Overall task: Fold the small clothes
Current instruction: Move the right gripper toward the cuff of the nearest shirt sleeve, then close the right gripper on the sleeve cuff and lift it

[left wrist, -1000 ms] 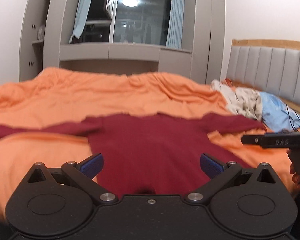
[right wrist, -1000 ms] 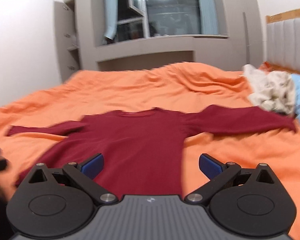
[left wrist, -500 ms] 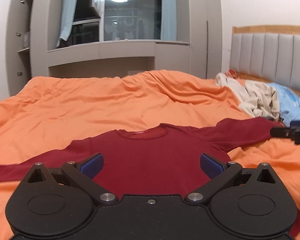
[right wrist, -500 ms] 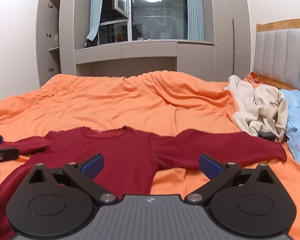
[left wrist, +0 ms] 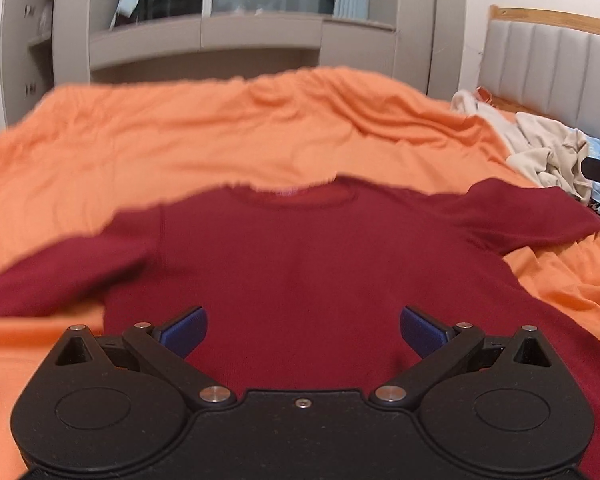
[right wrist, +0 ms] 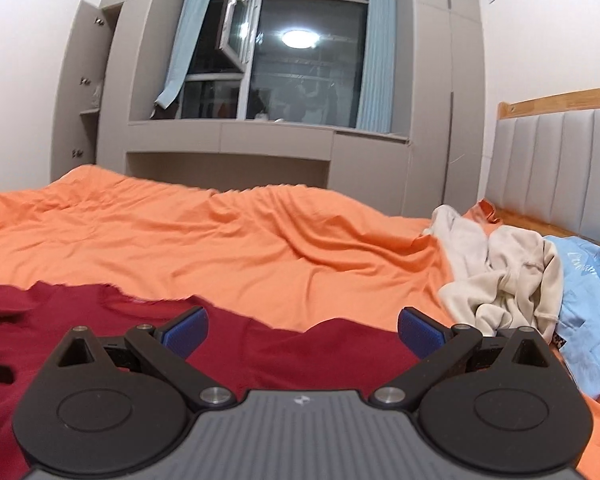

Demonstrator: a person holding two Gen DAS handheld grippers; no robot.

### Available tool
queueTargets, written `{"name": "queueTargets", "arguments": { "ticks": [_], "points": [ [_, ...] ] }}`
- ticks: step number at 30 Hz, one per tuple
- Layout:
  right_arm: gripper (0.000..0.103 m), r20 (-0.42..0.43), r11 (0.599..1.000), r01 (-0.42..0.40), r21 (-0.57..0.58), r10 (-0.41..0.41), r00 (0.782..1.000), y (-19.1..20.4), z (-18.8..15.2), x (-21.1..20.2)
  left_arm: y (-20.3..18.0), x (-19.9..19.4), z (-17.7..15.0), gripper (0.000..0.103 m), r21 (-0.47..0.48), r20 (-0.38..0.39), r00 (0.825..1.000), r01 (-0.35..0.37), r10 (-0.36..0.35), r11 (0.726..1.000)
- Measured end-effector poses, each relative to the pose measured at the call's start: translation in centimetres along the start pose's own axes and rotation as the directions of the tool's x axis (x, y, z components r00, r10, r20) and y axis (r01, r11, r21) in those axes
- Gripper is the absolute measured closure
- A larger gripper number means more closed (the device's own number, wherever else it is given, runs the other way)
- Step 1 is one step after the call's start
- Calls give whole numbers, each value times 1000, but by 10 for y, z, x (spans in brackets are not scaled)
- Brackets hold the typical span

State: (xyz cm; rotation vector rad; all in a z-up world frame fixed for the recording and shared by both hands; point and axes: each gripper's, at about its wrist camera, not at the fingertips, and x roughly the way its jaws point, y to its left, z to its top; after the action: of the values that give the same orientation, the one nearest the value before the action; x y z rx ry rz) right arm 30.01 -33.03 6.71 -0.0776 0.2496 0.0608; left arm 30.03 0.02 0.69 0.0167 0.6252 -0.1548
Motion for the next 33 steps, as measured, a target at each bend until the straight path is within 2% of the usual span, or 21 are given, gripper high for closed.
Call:
{"name": "queueTargets", "arguments": {
  "ticks": [4, 6, 8, 10, 13, 17, 19, 22, 24, 26, 28, 30, 33],
  "points": [
    [0, -10, 999, 1, 48, 0, 1000, -26, -13, 24, 5, 8, -5, 1, -24, -42, 999, 5, -6, 1000],
    [0, -2, 995, -11, 101, 11, 1000, -46, -25, 36, 6, 13, -9, 1, -37, -71, 997, 5, -7, 999],
    [0, -32, 987, -1, 163, 7, 999, -69, -37, 47, 7, 19, -12, 0, -52, -106, 994, 1, -7, 999],
    [0, -86, 976, 52, 210, -35, 996, -90, -47, 59, 10, 21, -13, 1, -62, -115, 993, 3, -10, 998],
    [0, -131, 949, 174, 263, -143, 981, -119, -57, 70, 9, 18, -14, 1, -65, -96, 995, -2, -4, 998],
    [0, -200, 888, 281, 364, -220, 955, -155, -67, 83, 9, 19, -14, 1, -73, -106, 994, -2, -6, 997],
    [0, -250, 846, 330, 418, -243, 937, -172, -76, 90, 9, 20, -14, 0, -77, -111, 994, 0, -8, 997],
    [0, -290, 766, 407, 498, -296, 910, -199, -90, 97, 9, 21, -14, 0, -76, -113, 994, -2, -7, 997],
    [0, -309, 728, 440, 526, -319, 896, -214, -96, 97, 8, 21, -14, 1, -71, -114, 993, -5, -3, 997],
    [0, -302, 686, 434, 585, -313, 901, -226, -103, 95, 7, 22, -14, 0, -67, -115, 993, -8, 0, 998],
    [0, -266, 638, 391, 663, -288, 920, -240, -111, 94, 7, 22, -15, 0, -66, -115, 993, -9, 1, 998],
    [0, -266, 600, 401, 692, -304, 915, -248, -116, 96, 7, 22, -15, 0, -66, -115, 993, -9, 2, 998],
    [8, -287, 612, 445, 654, -344, 894, -249, -114, 105, 6, 22, -14, 0, -63, -113, 994, -11, 4, 998]
  ]
}}
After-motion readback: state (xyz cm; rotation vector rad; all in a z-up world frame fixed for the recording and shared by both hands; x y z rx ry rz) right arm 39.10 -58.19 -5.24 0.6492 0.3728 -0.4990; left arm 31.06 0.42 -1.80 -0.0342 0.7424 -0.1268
